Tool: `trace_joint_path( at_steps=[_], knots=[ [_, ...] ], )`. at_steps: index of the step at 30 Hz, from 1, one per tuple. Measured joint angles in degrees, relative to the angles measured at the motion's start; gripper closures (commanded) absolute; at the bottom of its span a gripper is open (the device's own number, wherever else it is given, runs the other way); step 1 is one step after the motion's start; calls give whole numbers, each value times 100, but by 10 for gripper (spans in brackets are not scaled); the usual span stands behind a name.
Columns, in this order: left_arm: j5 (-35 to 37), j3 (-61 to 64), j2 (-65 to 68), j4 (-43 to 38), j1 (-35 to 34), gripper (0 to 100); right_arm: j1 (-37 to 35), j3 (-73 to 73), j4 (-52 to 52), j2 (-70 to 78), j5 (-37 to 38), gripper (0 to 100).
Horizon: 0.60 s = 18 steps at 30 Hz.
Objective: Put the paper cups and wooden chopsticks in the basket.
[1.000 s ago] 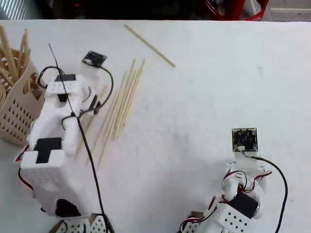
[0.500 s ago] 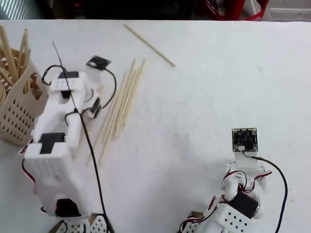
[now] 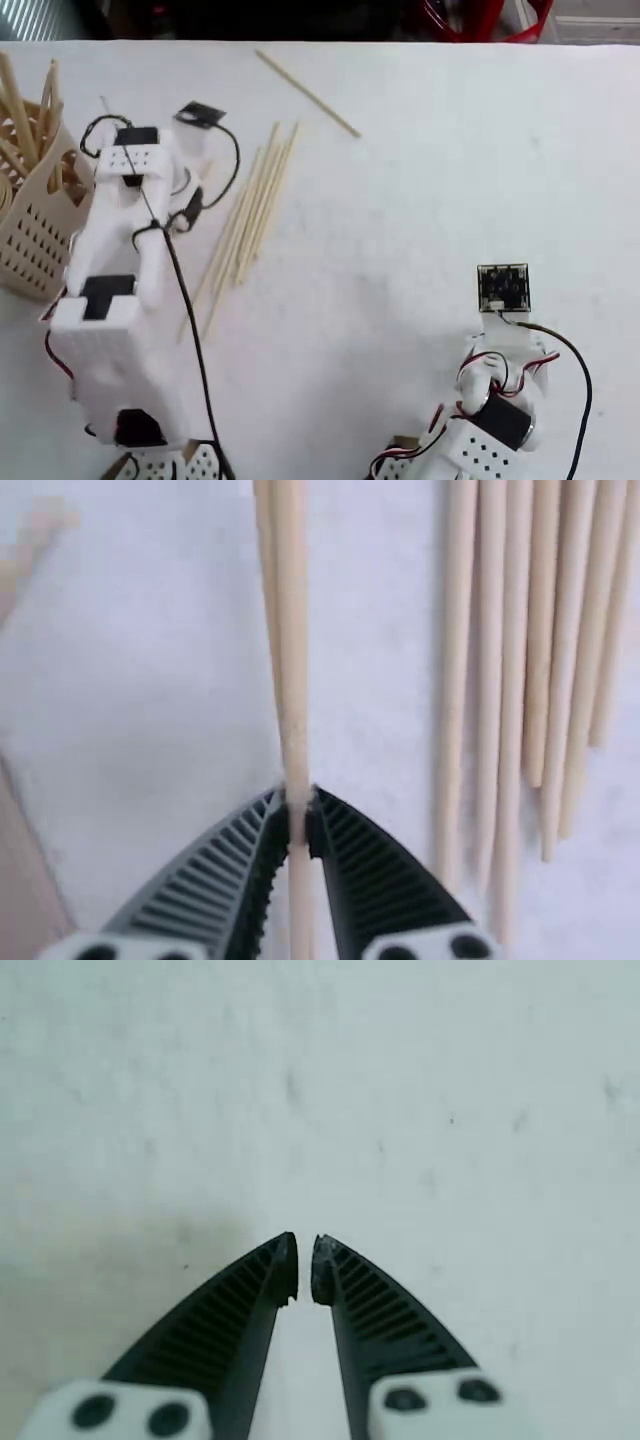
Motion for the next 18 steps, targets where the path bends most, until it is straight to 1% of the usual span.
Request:
trace_joint_path(
  at_steps=[5,13,15,18],
  knots=[
    [132,0,-897,316,97,978,0,0,0,0,0,954],
    [149,-35,-3086,325,97,978,0,0,0,0,0,954],
    [149,-255,-3613,325,79,978,0,0,0,0,0,954],
    [290,-800,-4264,167,-158,978,0,0,0,0,0,954]
  ],
)
